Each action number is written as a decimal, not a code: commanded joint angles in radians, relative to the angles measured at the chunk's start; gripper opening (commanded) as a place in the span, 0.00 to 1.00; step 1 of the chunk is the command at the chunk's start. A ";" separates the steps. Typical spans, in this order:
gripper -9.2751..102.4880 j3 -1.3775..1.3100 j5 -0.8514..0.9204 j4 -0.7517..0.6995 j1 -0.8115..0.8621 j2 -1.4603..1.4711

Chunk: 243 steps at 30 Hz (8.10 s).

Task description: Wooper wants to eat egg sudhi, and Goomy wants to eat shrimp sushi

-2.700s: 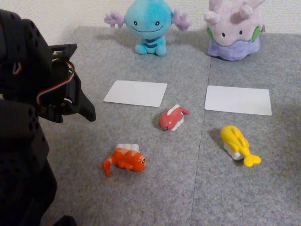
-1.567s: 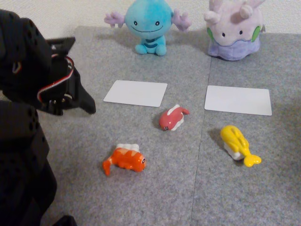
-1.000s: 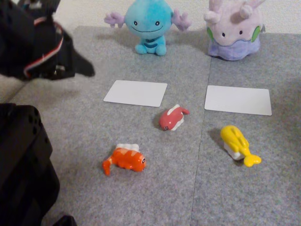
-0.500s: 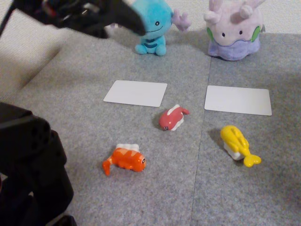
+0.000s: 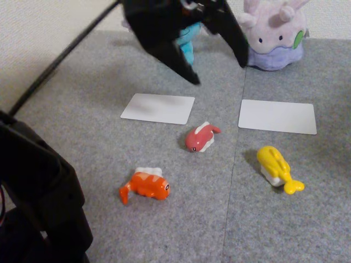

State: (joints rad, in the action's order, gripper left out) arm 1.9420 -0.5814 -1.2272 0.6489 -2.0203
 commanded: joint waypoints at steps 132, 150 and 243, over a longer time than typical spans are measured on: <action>0.28 -0.314 -0.448 -0.086 -0.213 0.370; 0.28 -0.310 -0.753 -0.135 -0.575 0.253; 0.27 1.023 -1.066 0.480 -0.910 -0.899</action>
State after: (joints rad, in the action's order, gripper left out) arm 2.9590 -1.6429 -0.7869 -0.2577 -2.9100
